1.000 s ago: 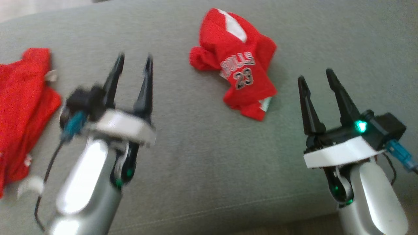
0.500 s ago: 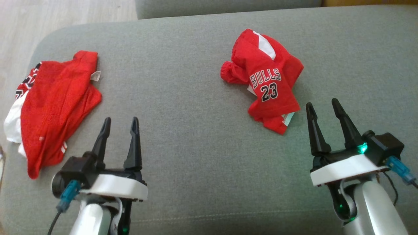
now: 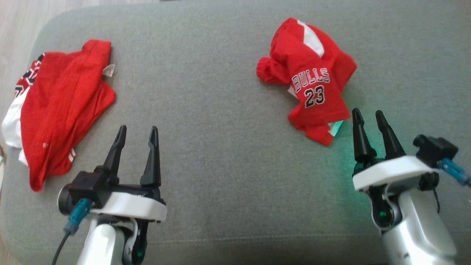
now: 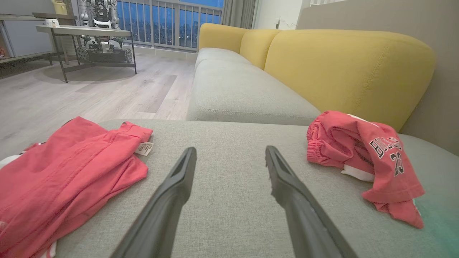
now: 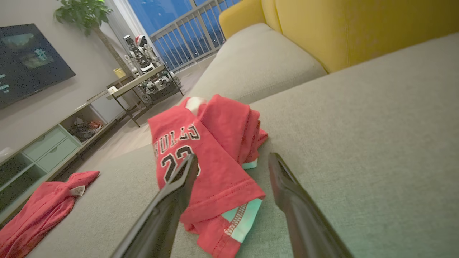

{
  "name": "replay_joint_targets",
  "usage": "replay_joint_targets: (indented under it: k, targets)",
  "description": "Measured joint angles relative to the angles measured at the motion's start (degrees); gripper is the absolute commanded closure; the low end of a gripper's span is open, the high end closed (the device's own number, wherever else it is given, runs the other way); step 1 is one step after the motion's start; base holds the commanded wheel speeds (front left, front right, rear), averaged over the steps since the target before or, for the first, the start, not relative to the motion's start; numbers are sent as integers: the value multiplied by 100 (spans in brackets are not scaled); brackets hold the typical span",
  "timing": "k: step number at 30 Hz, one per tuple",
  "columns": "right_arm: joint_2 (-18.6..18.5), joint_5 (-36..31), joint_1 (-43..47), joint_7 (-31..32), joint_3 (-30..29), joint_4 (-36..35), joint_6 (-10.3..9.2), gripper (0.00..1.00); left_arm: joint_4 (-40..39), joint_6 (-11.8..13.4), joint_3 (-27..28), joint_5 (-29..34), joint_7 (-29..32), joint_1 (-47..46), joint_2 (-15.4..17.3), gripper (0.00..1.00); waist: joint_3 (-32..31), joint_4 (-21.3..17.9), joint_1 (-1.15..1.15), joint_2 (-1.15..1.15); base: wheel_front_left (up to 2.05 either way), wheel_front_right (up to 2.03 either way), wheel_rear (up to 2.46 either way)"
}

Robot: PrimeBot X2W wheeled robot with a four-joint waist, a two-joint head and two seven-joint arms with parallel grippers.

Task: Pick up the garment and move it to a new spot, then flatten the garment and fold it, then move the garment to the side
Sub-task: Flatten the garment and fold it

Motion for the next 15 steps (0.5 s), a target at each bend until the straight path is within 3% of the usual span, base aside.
replay_joint_targets:
  k: [7,15]
  targets:
    - [-3,805,-739,0,9,1174,0,0,59,-55,-19,59,0,-155,-35,0,225,164,0,0,0,0,0]
    - [-13,1319,-1138,0,256,1903,0,0,103,-46,-18,107,0,-227,-48,0,277,274,0,0,0,0,0]
